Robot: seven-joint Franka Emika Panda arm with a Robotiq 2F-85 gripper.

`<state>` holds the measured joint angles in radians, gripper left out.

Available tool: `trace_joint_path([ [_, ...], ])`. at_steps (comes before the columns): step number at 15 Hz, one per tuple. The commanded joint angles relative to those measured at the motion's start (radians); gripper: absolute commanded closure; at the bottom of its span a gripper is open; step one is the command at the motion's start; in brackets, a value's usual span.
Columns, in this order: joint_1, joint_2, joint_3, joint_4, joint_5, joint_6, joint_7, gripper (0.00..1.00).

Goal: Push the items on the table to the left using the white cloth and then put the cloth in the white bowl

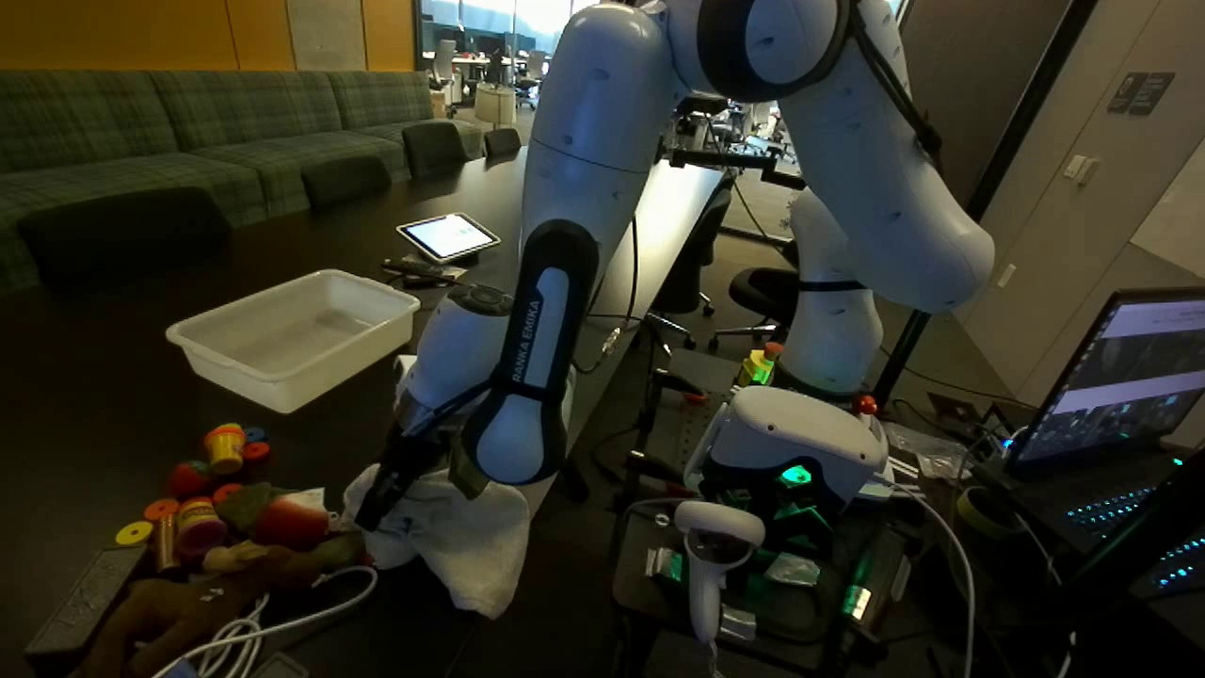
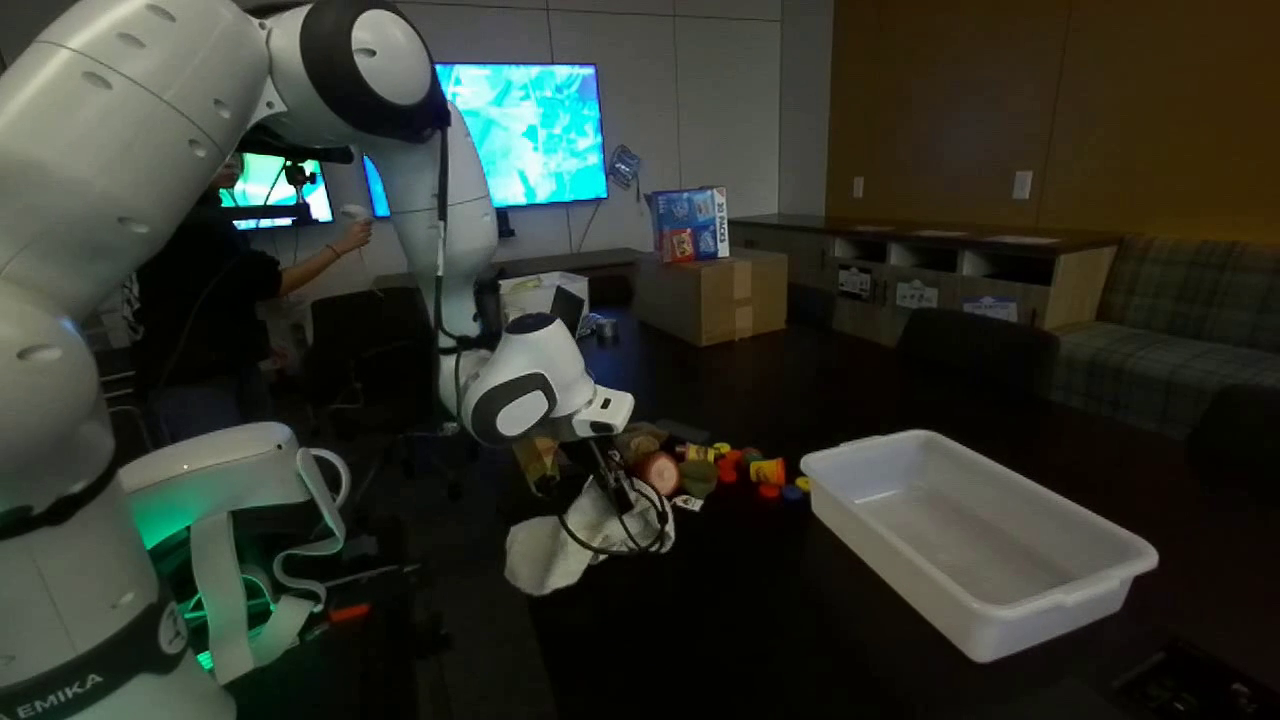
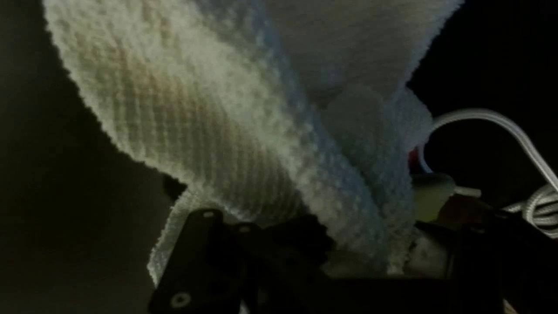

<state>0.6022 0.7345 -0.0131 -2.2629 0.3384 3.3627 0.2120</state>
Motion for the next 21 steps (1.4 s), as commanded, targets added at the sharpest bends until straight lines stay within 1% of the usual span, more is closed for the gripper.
trace_joint_path([
  [1,-0.014,-0.058,0.045,0.008,0.008,-0.014,0.050,0.95],
  [3,-0.030,-0.112,0.068,-0.008,0.005,0.000,0.064,0.95],
  [4,-0.038,-0.143,0.070,-0.017,0.007,0.012,0.069,0.95],
  [5,-0.060,-0.181,0.079,-0.022,0.001,0.016,0.069,0.95],
  [6,-0.060,-0.200,0.074,-0.020,0.004,0.026,0.072,0.95],
  [8,-0.108,-0.267,0.077,-0.014,-0.012,0.019,0.058,0.95],
  [9,-0.124,-0.284,0.060,0.009,-0.016,0.010,0.050,0.95],
  [10,-0.154,-0.302,0.067,0.024,-0.025,0.001,0.045,0.95],
  [13,-0.245,-0.311,0.053,0.130,-0.067,-0.043,0.015,0.95],
  [16,-0.359,-0.266,0.075,0.304,-0.129,-0.135,-0.009,0.95],
  [19,-0.428,-0.188,0.071,0.489,-0.161,-0.202,-0.022,0.95],
  [21,-0.453,-0.126,0.055,0.603,-0.169,-0.228,-0.028,0.95],
])
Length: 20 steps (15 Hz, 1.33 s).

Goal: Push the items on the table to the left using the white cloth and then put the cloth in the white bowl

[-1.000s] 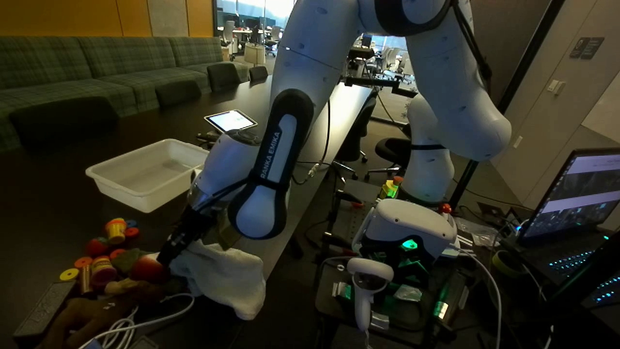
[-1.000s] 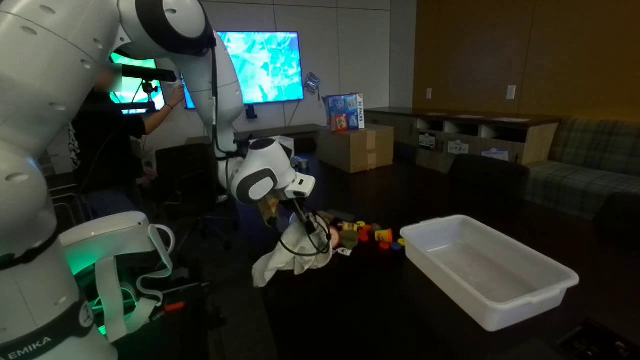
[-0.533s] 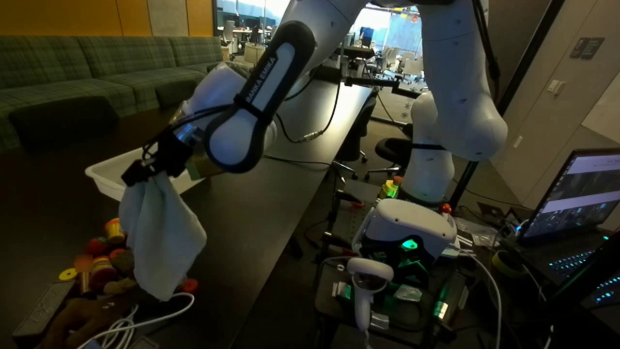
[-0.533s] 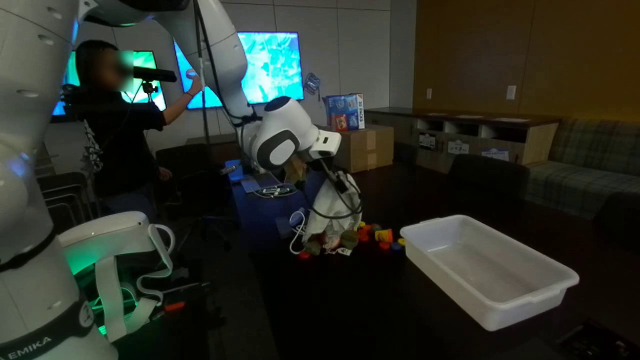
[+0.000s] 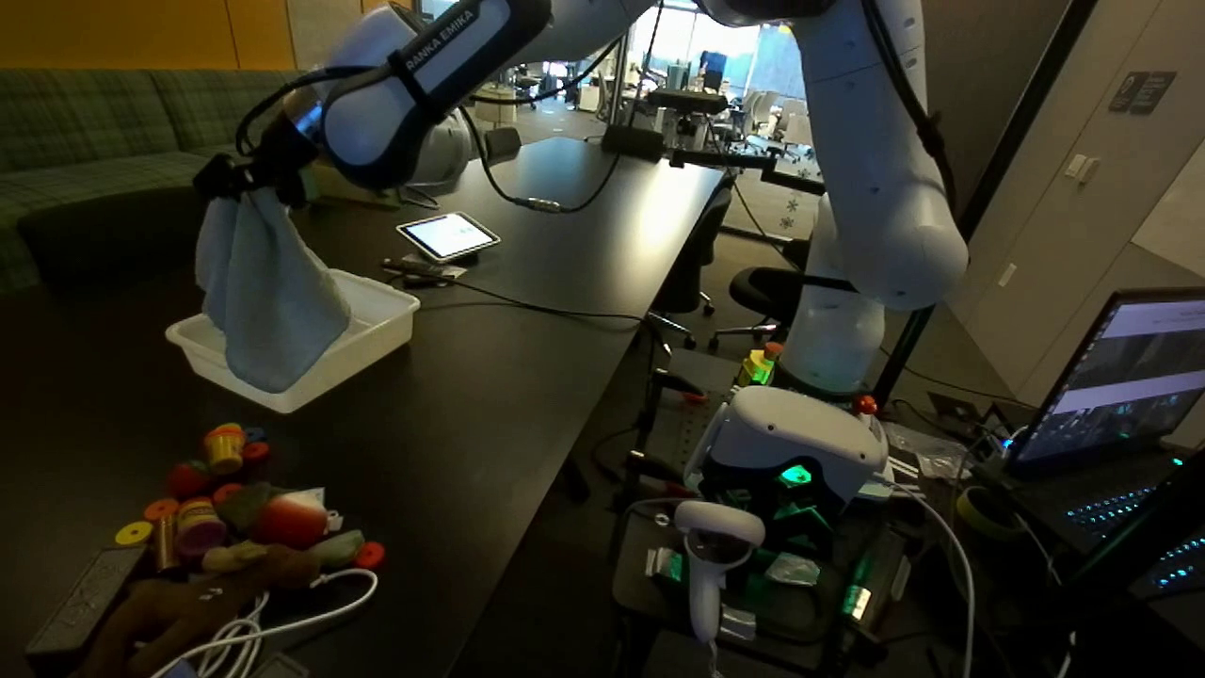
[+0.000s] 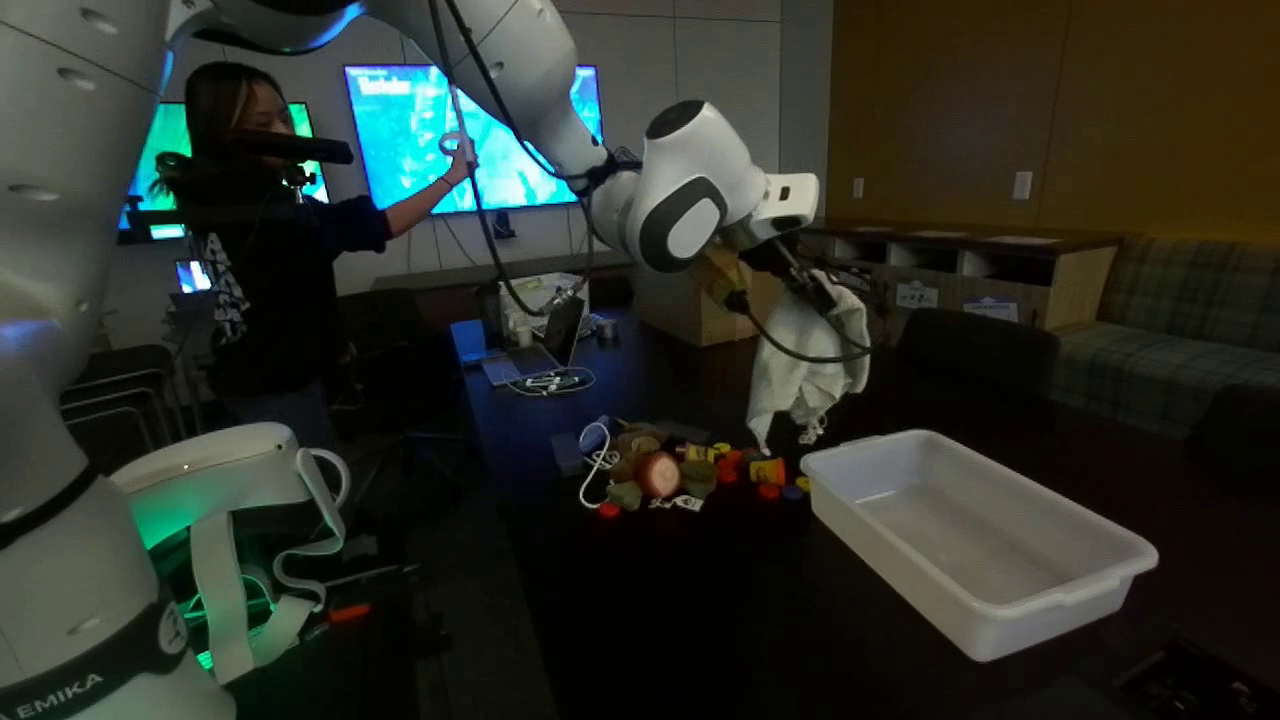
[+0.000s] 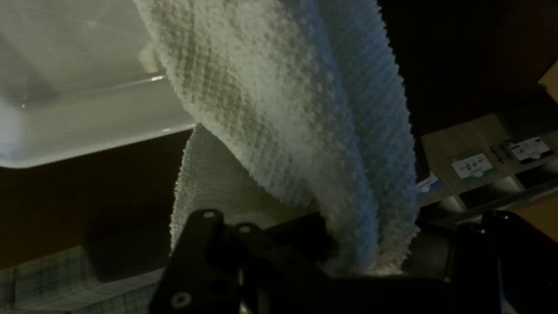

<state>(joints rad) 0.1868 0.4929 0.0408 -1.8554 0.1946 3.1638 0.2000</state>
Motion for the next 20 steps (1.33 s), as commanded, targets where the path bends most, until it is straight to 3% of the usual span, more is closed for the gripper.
trace_joint_path([
  [1,-0.041,0.152,-0.014,0.249,-0.029,-0.035,-0.013,0.95],
  [3,-0.039,0.225,-0.051,0.354,-0.039,-0.055,0.001,0.94],
  [7,0.008,0.382,-0.192,0.545,-0.040,-0.074,0.055,0.95],
  [8,0.020,0.419,-0.233,0.590,-0.038,-0.090,0.072,0.85],
  [9,0.033,0.460,-0.275,0.634,-0.036,-0.099,0.092,0.58],
  [11,0.042,0.528,-0.343,0.720,-0.034,-0.139,0.130,0.58],
  [15,0.010,0.625,-0.397,0.890,-0.040,-0.262,0.149,0.31],
  [17,-0.038,0.641,-0.365,0.970,-0.088,-0.355,0.152,0.17],
  [20,-0.083,0.556,-0.289,0.917,-0.127,-0.488,0.085,0.02],
])
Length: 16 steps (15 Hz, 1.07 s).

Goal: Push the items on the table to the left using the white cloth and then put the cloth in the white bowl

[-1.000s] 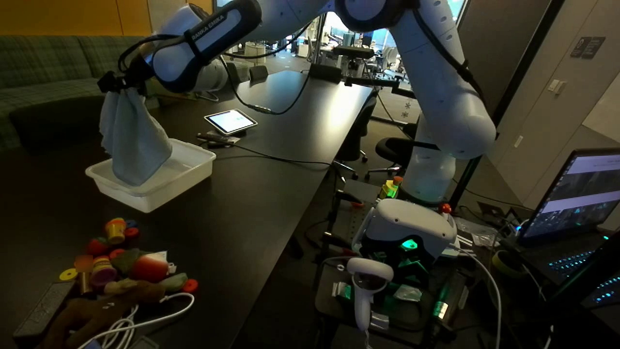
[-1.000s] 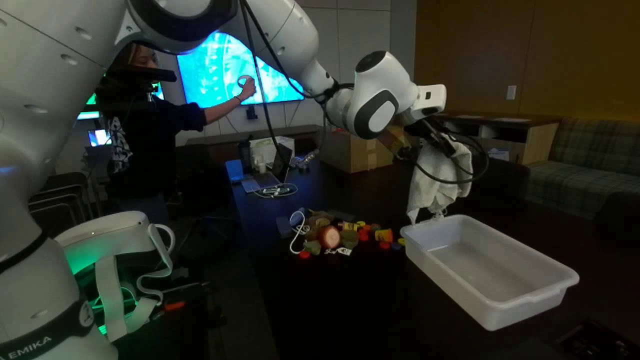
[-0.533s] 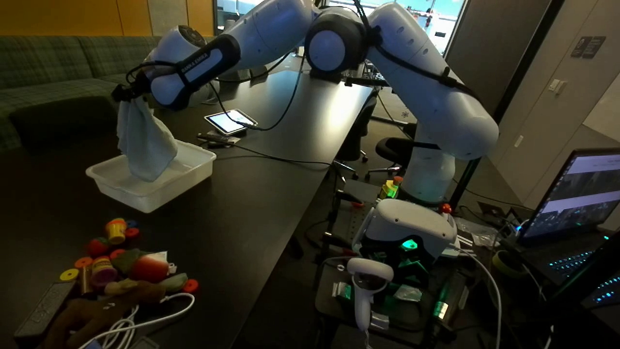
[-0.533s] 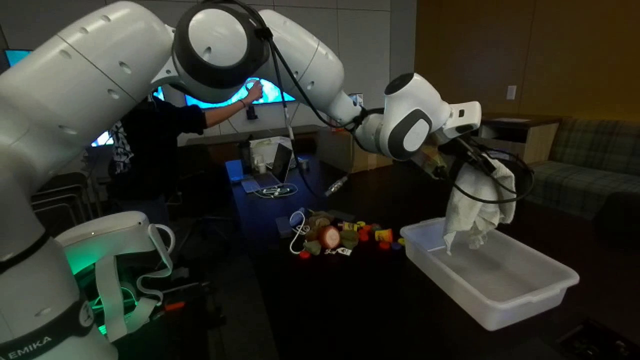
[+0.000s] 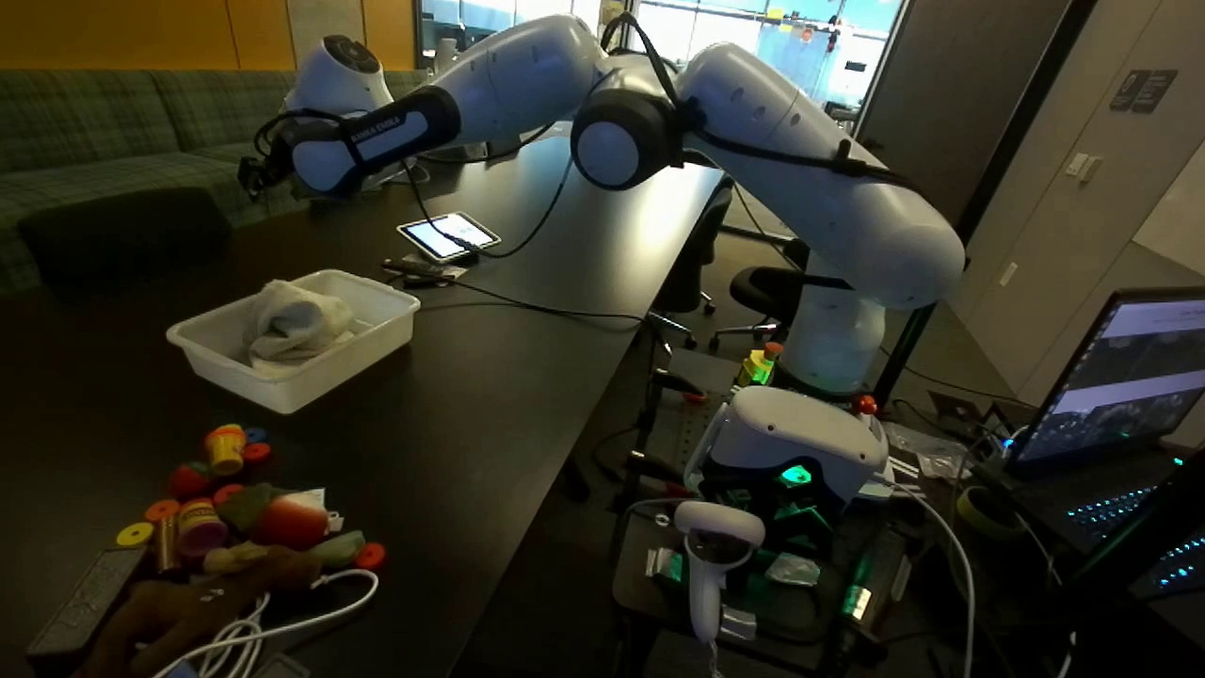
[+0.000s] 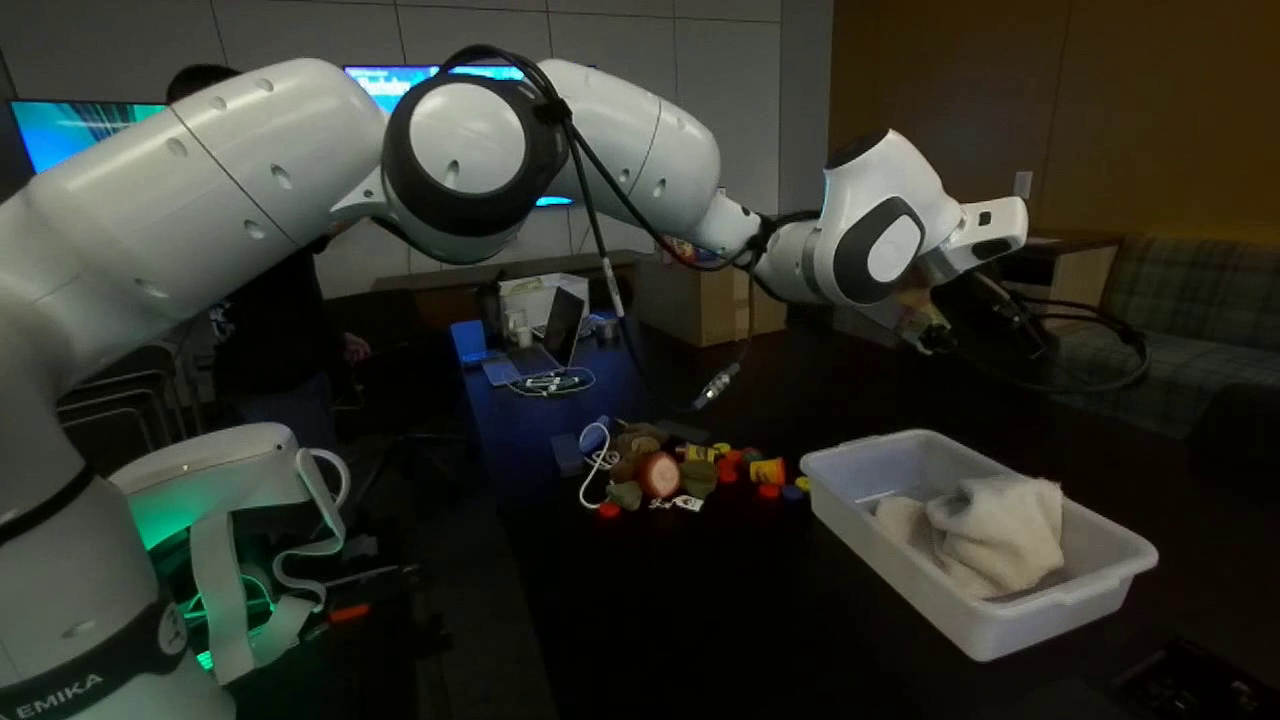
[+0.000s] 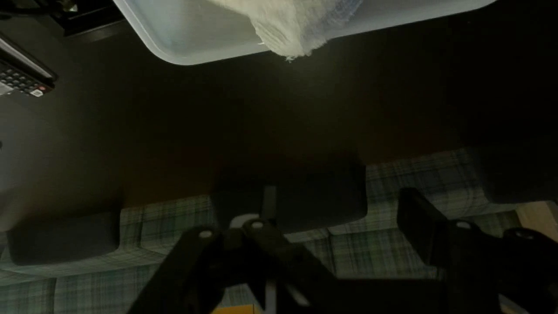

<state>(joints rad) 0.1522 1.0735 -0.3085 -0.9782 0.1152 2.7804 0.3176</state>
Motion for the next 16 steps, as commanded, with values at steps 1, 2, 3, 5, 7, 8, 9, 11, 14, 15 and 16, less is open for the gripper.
trace_joint_path([
  [1,-0.057,-0.069,0.084,-0.017,-0.058,-0.134,-0.059,0.00],
  [2,-0.069,-0.103,0.109,-0.061,-0.061,-0.158,-0.082,0.00],
  [3,-0.078,-0.154,0.134,-0.140,-0.062,-0.181,-0.111,0.00],
  [5,-0.106,-0.225,0.179,-0.246,-0.056,-0.250,-0.169,0.00],
  [7,-0.132,-0.283,0.212,-0.339,-0.052,-0.322,-0.218,0.00],
  [8,-0.149,-0.316,0.231,-0.387,-0.044,-0.361,-0.245,0.00],
  [9,-0.164,-0.348,0.244,-0.434,-0.038,-0.403,-0.265,0.00],
  [11,-0.188,-0.409,0.259,-0.530,-0.032,-0.476,-0.292,0.00],
  [14,-0.218,-0.502,0.258,-0.679,-0.026,-0.551,-0.308,0.00],
  [15,-0.230,-0.536,0.257,-0.730,-0.021,-0.573,-0.318,0.00],
  [16,-0.240,-0.570,0.254,-0.783,-0.018,-0.586,-0.323,0.00],
])
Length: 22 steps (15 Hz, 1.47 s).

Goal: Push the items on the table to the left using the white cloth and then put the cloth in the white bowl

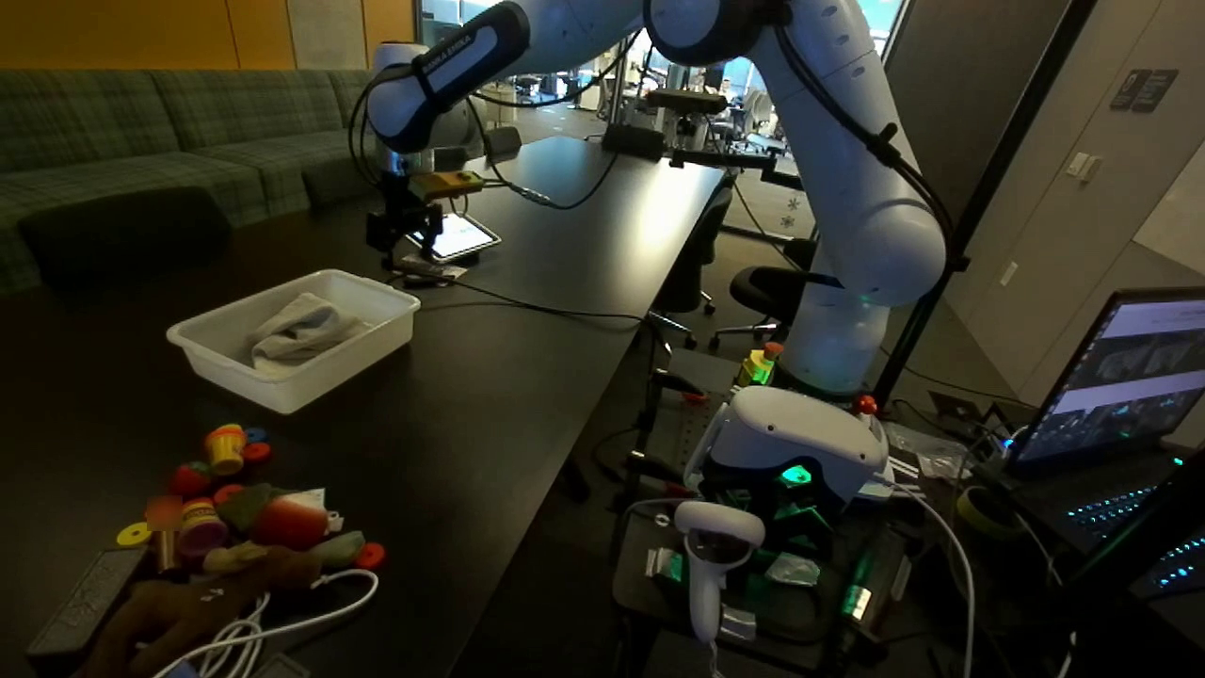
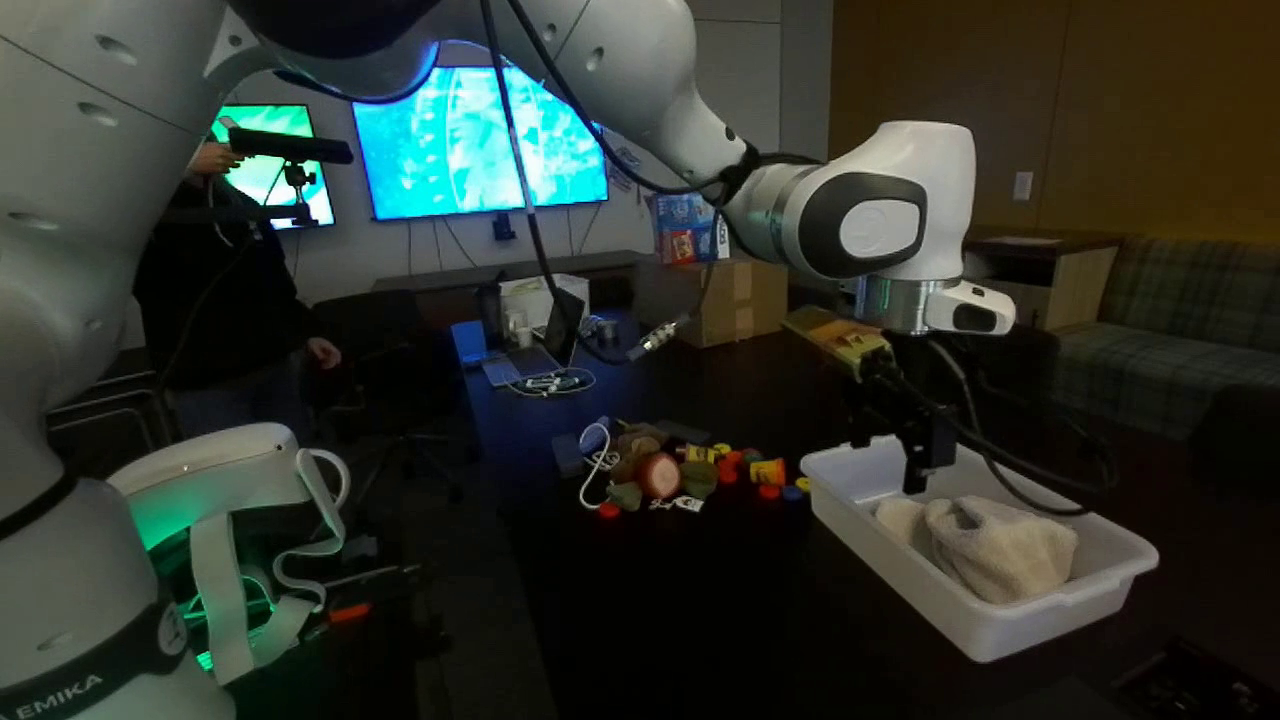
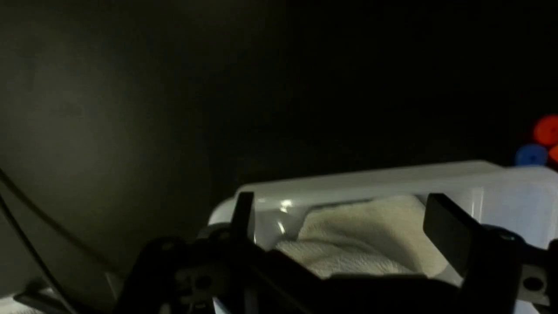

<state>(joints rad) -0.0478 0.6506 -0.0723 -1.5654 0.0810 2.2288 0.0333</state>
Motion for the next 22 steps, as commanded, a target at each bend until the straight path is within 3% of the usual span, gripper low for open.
trace_joint_path([
  [1,-0.049,-0.180,0.012,-0.248,0.015,-0.039,-0.046,0.00],
  [6,-0.128,-0.378,0.002,-0.522,0.049,-0.028,-0.167,0.00],
  [12,-0.203,-0.647,-0.057,-0.804,0.043,-0.036,-0.419,0.00],
  [18,-0.196,-0.813,-0.149,-0.931,0.113,-0.024,-0.637,0.00],
  [19,-0.188,-0.737,-0.145,-0.872,0.065,-0.043,-0.565,0.00],
  [22,-0.186,-0.784,-0.160,-0.905,0.086,-0.043,-0.606,0.00],
])
